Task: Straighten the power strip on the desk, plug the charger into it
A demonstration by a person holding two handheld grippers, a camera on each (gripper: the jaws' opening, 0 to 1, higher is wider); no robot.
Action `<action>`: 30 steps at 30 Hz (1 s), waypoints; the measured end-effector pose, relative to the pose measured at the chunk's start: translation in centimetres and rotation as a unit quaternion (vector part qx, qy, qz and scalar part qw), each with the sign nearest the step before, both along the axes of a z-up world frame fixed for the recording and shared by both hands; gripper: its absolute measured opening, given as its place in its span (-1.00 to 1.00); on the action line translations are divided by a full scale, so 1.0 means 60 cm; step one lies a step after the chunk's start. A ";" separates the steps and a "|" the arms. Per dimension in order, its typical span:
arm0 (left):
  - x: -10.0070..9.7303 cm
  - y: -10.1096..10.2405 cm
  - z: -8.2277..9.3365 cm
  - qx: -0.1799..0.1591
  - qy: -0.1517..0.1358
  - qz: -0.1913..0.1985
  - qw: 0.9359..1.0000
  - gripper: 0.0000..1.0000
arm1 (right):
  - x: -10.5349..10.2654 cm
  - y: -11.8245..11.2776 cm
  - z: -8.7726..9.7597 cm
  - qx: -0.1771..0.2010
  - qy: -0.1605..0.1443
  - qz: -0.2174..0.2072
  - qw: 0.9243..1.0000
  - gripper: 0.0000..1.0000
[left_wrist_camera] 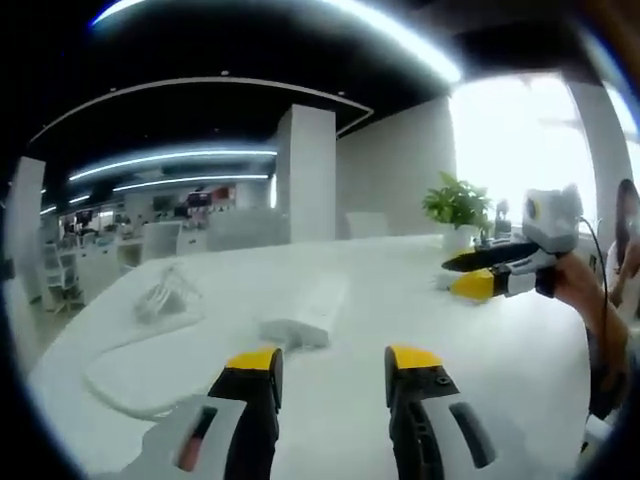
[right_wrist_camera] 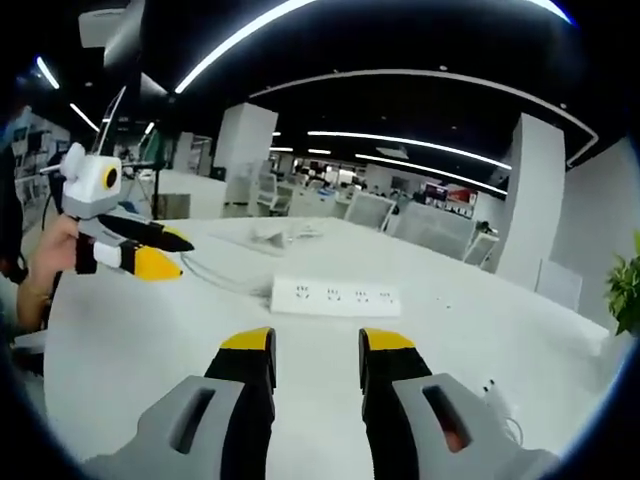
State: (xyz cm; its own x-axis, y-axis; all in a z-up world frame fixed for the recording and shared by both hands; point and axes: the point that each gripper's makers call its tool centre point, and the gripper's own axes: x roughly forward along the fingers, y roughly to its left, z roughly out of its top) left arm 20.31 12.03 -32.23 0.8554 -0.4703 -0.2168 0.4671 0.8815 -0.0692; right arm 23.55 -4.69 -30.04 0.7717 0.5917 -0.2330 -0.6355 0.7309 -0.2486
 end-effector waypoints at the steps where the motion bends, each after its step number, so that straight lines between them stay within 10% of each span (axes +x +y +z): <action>1: 0.002 0.001 -0.001 0.002 0.002 0.000 1.000 -0.16 | 0.003 0.000 -0.001 0.002 0.001 0.000 1.000 -0.35; 30: 0.069 -0.028 0.002 0.019 0.018 -0.031 0.999 -0.16 | 0.105 0.002 -0.005 -0.022 -0.034 0.001 0.999 -0.37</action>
